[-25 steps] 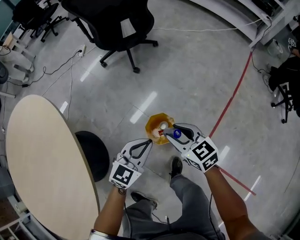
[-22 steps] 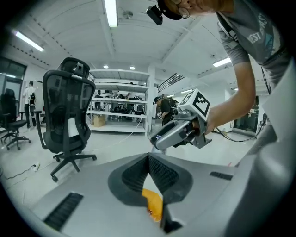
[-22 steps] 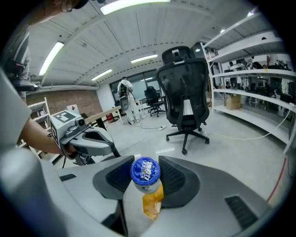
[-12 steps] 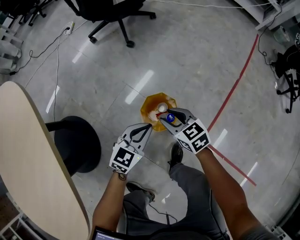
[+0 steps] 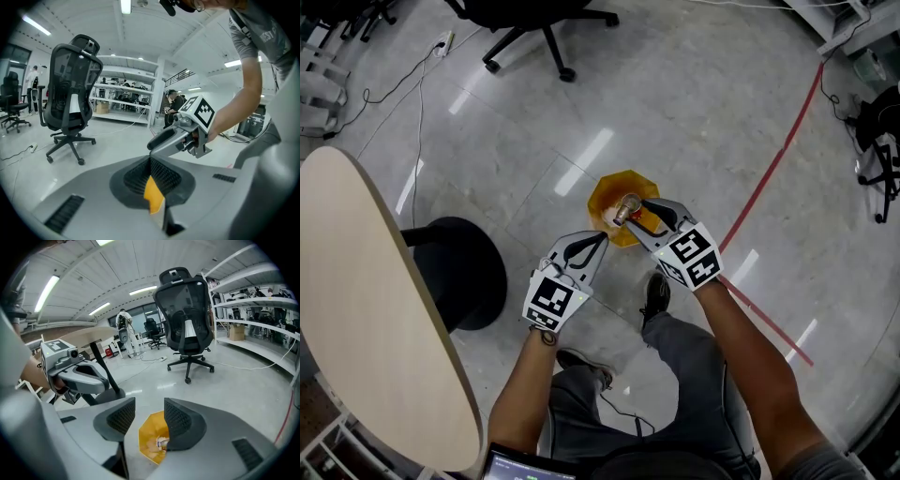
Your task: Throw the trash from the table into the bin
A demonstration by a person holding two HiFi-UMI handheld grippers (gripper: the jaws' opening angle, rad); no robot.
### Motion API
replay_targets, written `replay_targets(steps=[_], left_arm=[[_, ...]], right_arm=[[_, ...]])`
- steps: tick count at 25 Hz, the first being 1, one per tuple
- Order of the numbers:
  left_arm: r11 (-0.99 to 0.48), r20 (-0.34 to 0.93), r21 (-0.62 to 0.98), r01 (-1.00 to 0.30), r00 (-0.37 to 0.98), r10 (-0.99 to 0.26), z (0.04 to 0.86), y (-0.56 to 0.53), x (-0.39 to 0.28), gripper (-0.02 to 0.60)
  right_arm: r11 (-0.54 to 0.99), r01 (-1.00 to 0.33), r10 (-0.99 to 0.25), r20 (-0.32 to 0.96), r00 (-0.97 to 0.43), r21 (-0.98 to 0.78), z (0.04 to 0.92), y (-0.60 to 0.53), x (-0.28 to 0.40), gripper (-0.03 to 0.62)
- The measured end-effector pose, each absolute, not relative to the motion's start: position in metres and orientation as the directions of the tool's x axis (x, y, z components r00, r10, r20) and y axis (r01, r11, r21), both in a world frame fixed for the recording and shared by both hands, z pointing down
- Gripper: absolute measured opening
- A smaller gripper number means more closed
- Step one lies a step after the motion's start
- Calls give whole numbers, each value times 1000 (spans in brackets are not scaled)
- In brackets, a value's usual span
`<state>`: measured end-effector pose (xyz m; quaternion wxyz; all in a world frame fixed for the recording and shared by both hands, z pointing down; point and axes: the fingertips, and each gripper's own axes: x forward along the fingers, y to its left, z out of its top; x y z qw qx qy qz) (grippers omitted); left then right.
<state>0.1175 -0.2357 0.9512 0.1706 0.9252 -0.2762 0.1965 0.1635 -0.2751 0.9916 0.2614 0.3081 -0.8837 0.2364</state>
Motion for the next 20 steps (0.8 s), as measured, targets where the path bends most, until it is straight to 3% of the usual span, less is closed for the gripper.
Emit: replay_targets(steps=[19, 20], left_arm=[[-824, 341, 80, -560, 792, -506, 682, -221, 125, 41], [-826, 333, 70, -559, 794, -509, 666, -218, 125, 41]], right_arm=[[721, -661, -562, 383, -733, -208, 689, -249, 166, 170], [726, -659, -567, 370, -736, -198, 671, -245, 166, 117]])
